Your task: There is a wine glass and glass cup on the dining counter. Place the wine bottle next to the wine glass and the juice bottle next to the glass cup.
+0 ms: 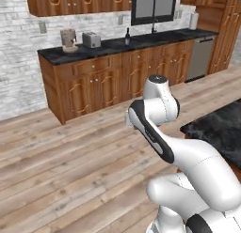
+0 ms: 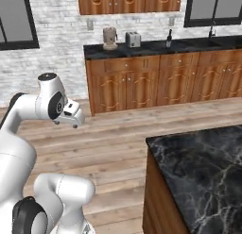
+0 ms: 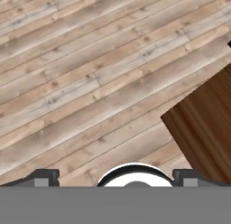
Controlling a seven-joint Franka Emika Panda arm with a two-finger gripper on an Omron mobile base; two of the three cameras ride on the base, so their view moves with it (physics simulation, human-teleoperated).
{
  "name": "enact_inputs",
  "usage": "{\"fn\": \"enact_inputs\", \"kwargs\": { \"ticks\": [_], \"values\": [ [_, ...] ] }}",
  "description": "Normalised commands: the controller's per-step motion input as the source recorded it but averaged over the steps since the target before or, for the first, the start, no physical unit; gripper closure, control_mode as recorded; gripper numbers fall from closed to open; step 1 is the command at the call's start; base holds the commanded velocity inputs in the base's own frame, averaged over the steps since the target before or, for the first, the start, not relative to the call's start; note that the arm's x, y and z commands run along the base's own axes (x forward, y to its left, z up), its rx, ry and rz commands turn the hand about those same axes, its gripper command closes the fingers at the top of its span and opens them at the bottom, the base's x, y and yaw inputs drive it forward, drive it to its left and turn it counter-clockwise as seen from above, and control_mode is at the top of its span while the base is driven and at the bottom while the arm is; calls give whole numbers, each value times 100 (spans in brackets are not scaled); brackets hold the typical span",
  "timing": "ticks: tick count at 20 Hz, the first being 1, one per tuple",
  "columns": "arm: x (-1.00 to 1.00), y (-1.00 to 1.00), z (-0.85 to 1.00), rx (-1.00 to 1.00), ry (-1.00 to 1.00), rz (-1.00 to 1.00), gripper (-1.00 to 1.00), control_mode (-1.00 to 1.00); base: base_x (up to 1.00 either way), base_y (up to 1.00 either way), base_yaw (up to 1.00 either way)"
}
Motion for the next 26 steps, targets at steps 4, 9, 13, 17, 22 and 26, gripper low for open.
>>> {"fn": "enact_inputs", "kwargs": {
  "ticks": [4,9,13,17,22,26],
  "values": [
    [0,0,0,0,0,0,-100,100,90,32,-20],
    [0,0,0,0,0,0,-100,100,89,30,-20],
    [0,0,0,0,0,0,-100,100,86,22,-22],
    [0,0,0,0,0,0,-100,100,81,14,-26],
    [0,0,0,0,0,0,-100,100,73,10,-34],
    [0,0,0,0,0,0,-100,100,65,10,-42]
  ]
}}
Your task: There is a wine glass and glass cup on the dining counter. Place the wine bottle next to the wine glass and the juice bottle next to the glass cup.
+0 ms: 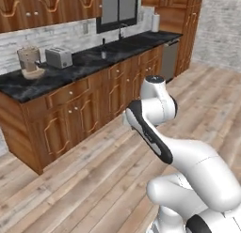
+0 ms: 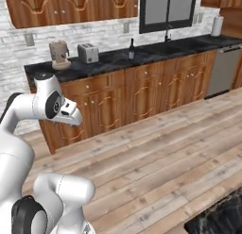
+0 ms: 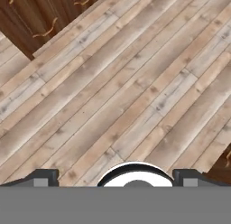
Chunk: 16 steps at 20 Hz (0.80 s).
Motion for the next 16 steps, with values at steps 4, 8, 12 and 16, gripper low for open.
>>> {"fn": "enact_inputs", "kwargs": {
  "ticks": [4,8,12,16],
  "values": [
    [0,0,0,0,0,0,-100,100,63,12,-43],
    [0,0,0,0,0,0,-100,100,70,12,-36],
    [0,0,0,0,0,0,-100,100,76,12,-28],
    [0,0,0,0,0,0,-100,100,88,9,-16]
  ]
}}
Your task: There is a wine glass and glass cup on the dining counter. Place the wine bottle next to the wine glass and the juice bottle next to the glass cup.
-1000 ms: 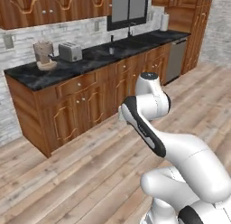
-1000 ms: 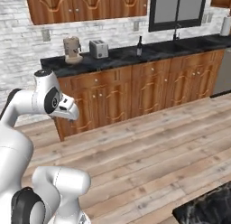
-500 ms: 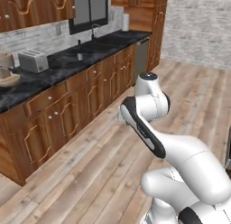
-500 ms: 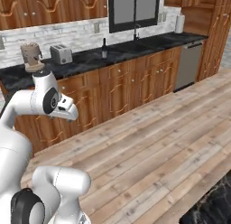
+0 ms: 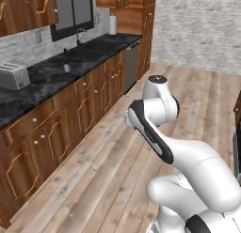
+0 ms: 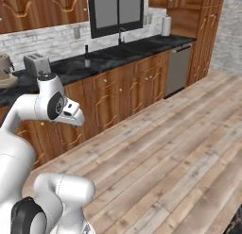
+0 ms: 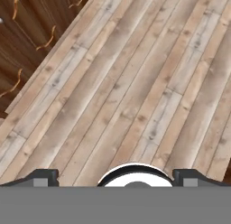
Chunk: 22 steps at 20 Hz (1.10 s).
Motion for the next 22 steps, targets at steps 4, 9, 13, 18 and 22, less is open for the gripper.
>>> {"fn": "enact_inputs", "kwargs": {
  "ticks": [4,9,13,18,22],
  "values": [
    [0,0,0,0,0,0,-100,100,94,4,-1],
    [0,0,0,0,0,0,-100,100,94,1,2],
    [0,0,0,0,0,0,-100,100,94,0,9],
    [0,0,0,0,0,0,-100,100,94,0,22],
    [0,0,0,0,0,0,-100,100,93,0,27]
  ]
}}
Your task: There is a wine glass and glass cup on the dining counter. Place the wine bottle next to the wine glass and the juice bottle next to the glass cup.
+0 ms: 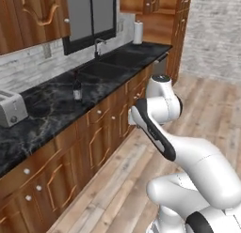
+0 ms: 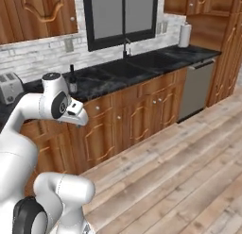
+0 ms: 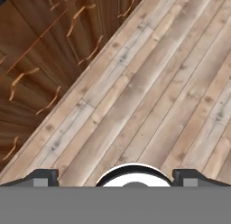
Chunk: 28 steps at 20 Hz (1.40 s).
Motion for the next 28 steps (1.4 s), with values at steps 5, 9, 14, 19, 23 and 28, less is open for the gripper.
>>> {"fn": "enact_inputs", "kwargs": {
  "ticks": [5,9,14,19,23,28],
  "values": [
    [0,0,0,0,0,0,-100,100,90,0,31],
    [0,0,0,0,0,0,-100,100,89,0,32],
    [0,0,0,0,0,0,-100,100,78,-8,39],
    [0,0,0,0,0,0,-100,100,59,-24,44],
    [0,0,0,0,0,0,-100,100,43,-40,31],
    [0,0,0,0,0,0,-100,100,44,-47,20]
  ]
}}
